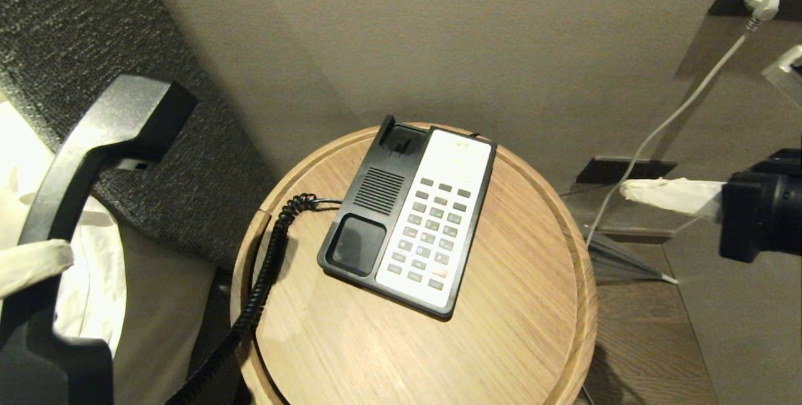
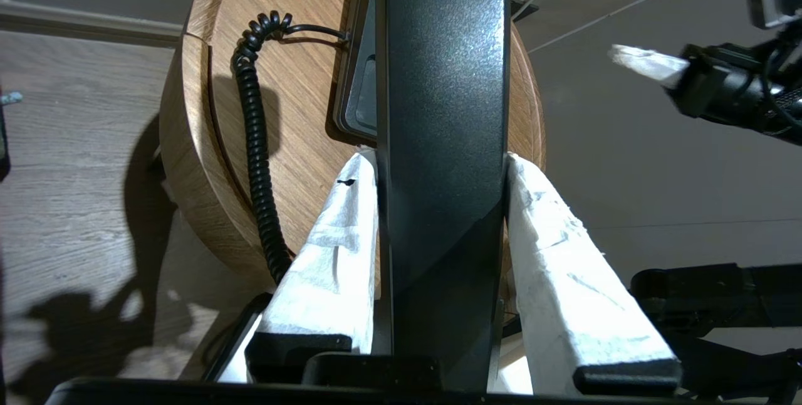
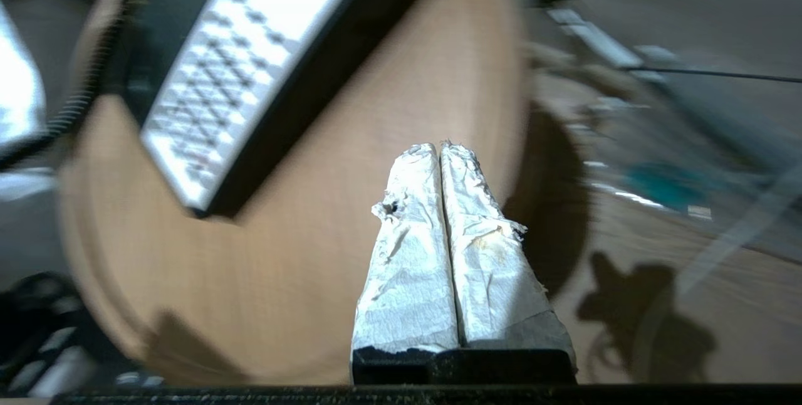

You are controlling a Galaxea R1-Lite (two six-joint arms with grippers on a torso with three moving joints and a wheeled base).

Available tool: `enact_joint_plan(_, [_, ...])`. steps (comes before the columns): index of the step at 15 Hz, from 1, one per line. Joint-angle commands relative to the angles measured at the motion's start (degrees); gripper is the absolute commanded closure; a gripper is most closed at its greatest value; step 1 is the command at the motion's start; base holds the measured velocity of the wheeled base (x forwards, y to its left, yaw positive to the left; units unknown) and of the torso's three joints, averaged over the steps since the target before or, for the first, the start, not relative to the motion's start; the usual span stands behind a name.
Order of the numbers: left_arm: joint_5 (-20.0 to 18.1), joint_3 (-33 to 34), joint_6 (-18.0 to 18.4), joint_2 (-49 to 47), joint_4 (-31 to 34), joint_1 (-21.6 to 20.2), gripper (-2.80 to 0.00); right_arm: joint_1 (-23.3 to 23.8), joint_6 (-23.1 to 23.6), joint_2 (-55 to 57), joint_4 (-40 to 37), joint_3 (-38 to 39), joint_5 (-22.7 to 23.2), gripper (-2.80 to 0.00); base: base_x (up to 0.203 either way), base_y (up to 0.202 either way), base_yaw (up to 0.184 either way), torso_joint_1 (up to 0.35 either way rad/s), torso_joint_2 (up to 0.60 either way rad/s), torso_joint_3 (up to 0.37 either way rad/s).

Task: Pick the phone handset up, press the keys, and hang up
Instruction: Dial the number

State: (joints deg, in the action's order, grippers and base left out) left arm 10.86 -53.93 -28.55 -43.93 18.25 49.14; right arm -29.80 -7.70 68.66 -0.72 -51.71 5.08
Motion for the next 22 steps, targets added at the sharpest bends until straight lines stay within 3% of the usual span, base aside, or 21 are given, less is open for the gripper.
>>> enact_joint_plan(1, [0.0, 0.1, -0.2, 0.0, 0.1, 0.0, 0.00, -8.1, -3.8, 7.9, 0.5, -4.4, -4.2, 0.00, 0.000, 0.000, 0.000, 0.000, 0.00, 0.000])
enact_joint_plan(7, [0.0, -0.3, -0.3, 0.0, 0.1, 0.0, 0.00, -13.7, -6.5, 16.6, 4.3, -8.0, -10.0, 0.00, 0.000, 0.000, 0.000, 0.000, 0.00, 0.000])
enact_joint_plan(12, [0.0, -0.4, -0.5, 0.2, 0.1, 0.0, 0.00, -19.7, -7.7, 19.3, 5.3, -9.8, -10.7, 0.00, 0.000, 0.000, 0.000, 0.000, 0.00, 0.000])
enact_joint_plan(22, [0.0, -0.5, -0.5, 0.5, 0.1, 0.0, 0.00, -20.4, -7.9, 23.1, 7.9, -9.0, -12.9, 0.00, 0.000, 0.000, 0.000, 0.000, 0.00, 0.000])
